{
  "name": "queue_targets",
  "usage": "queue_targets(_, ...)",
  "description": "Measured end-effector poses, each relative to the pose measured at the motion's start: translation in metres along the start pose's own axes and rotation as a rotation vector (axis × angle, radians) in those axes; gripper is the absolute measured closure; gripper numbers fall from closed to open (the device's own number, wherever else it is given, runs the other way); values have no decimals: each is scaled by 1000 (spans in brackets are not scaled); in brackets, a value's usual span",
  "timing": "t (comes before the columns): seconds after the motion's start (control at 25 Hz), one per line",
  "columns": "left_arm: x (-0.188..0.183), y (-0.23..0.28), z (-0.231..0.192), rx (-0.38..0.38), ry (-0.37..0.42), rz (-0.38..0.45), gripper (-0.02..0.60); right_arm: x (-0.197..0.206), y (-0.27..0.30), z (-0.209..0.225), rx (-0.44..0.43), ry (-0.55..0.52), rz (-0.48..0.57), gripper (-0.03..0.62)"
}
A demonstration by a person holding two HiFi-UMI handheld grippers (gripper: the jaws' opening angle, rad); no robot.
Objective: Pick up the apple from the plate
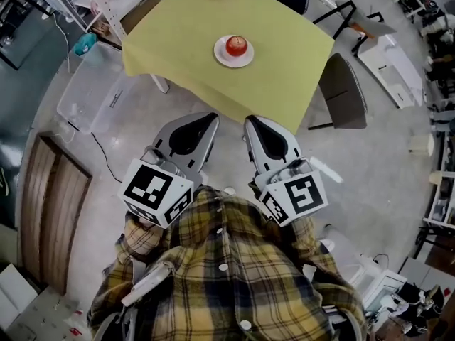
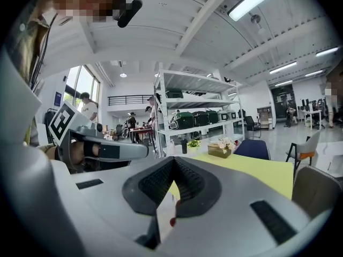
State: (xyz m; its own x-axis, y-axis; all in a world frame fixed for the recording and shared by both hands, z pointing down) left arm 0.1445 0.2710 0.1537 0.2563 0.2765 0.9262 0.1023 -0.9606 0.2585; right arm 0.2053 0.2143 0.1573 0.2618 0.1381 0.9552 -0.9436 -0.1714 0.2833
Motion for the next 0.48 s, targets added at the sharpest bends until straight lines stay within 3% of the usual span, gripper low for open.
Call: queue_targets(0.48, -4, 9, -87, 65, -22, -60, 574, -2, 73, 8, 123, 59, -46, 597)
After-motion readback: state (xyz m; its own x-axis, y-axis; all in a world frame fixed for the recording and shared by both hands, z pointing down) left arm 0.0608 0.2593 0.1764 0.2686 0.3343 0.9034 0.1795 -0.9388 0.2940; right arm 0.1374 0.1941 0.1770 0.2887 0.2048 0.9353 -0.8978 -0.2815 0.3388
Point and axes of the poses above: the fingertips, and each gripper's own axes: y forward along the fingers, z to its right, x out of its underside, the point moved 2 cm from there along -y, backward along the fingers, and after that the axes turned 6 degrees about -z, right-handed, at the moved point
